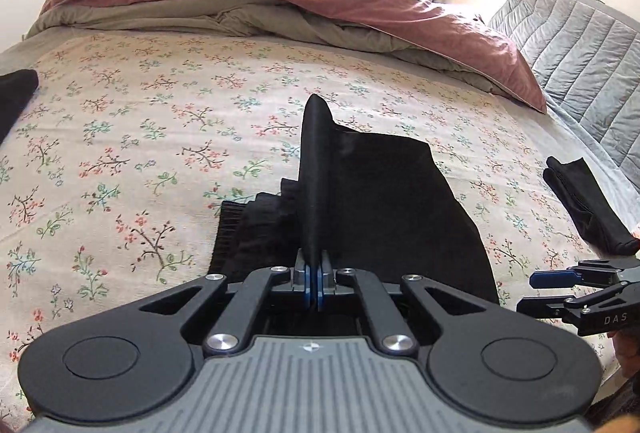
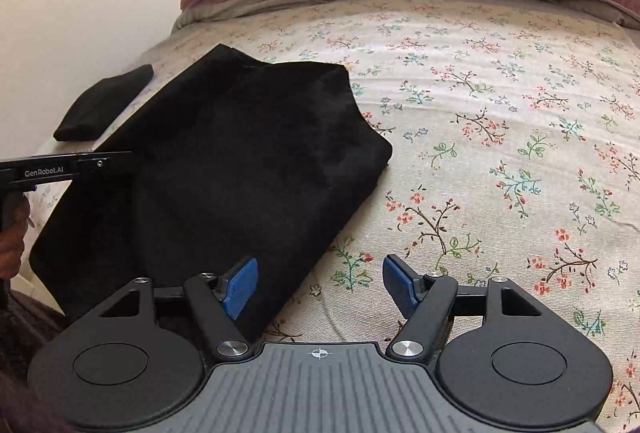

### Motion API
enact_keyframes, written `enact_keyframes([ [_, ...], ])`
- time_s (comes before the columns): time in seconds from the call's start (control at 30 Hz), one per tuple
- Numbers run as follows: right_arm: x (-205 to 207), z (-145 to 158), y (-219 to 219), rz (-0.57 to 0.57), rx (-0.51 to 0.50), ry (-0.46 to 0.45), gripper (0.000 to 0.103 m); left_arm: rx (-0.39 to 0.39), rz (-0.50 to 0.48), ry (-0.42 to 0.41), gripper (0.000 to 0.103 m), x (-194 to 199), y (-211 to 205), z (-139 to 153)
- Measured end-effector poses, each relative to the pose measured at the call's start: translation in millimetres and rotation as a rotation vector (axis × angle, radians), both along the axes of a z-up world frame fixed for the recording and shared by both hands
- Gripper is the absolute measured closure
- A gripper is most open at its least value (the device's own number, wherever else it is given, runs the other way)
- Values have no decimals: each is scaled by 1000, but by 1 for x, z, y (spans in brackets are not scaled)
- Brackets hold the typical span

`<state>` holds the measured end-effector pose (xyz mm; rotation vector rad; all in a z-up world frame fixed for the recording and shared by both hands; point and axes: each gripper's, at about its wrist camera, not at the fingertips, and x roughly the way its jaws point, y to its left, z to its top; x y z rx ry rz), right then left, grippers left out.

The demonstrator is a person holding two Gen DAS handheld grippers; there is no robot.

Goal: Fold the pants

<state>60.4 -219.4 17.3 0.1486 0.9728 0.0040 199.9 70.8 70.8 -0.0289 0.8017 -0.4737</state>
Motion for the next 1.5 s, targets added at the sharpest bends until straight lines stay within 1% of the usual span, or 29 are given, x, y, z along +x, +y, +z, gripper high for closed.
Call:
enact_keyframes([
  [0.07,2,-3,3,8,0,4,33,-14,10,6,91,4,14,-4],
  [0.2,8,-8,7,14,20,16,33,11,47,-4,90,14,27,-15],
  [0.23,9,-10,8,14,25,20,33,11,52,2,86,17,30,-19],
  [0.27,10,-11,9,15,30,23,33,12,56,18,71,21,33,-24],
  [0.3,11,-13,10,14,38,26,33,15,60,30,62,25,36,-28],
  [0.33,13,-14,10,14,47,30,33,9,69,31,48,28,40,-30],
  [0.37,14,-16,10,14,59,34,33,-8,73,37,40,30,44,-31],
  [0.4,15,-17,11,14,75,36,33,-50,71,67,36,37,51,-32],
  [0.43,16,-19,10,12,94,39,33,-100,52,113,30,43,55,-34],
  [0.47,17,-21,9,9,117,42,33,-155,30,163,27,50,59,-38],
  [0.5,18,-23,7,3,153,47,33,-201,18,208,27,56,62,-42],
  [0.57,21,-29,2,-15,223,56,32,-263,2,285,30,67,65,-54],
  [0.67,27,-37,-2,-49,317,49,34,-342,18,332,34,76,72,-63],
  [0.7,29,-39,-4,-66,341,40,39,-363,23,343,35,78,73,-64],
  [0.73,32,-42,-5,-87,363,29,46,-382,27,355,37,81,75,-66],
  [0.77,35,-46,-7,-108,386,19,50,-395,27,362,40,82,75,-66],
  [0.8,37,-50,-9,-124,409,11,59,-407,30,367,42,82,74,-68],
  [0.83,41,-56,-12,-152,439,3,66,-420,34,371,50,82,73,-68],
  [0.87,43,-59,-15,-174,461,-2,71,-432,40,371,55,81,71,-69],
  [0.9,45,-61,-17,-197,480,-5,79,-440,46,363,57,82,69,-67],
  [0.93,47,-61,-18,-215,482,-6,83,-446,45,353,61,81,64,-65],
  [0.97,48,-58,-19,-224,474,-7,84,-462,41,346,68,82,62,-64],
  [1.03,52,-46,-23,-230,413,-33,86,-517,35,352,72,85,54,-64],
  [1.1,56,-37,-33,-241,374,-55,87,-533,30,353,73,89,37,-65],
  [1.27,71,-25,-80,-327,328,-90,87,-535,23,322,73,102,-11,-63],
  [1.33,77,-23,-95,-356,314,-110,87,-528,15,285,74,107,-30,-60],
  [1.43,83,-18,-113,-398,300,-153,87,-536,9,259,74,115,-49,-60],
  [1.5,85,-16,-122,-405,295,-184,87,-523,13,237,74,120,-59,-60],
])
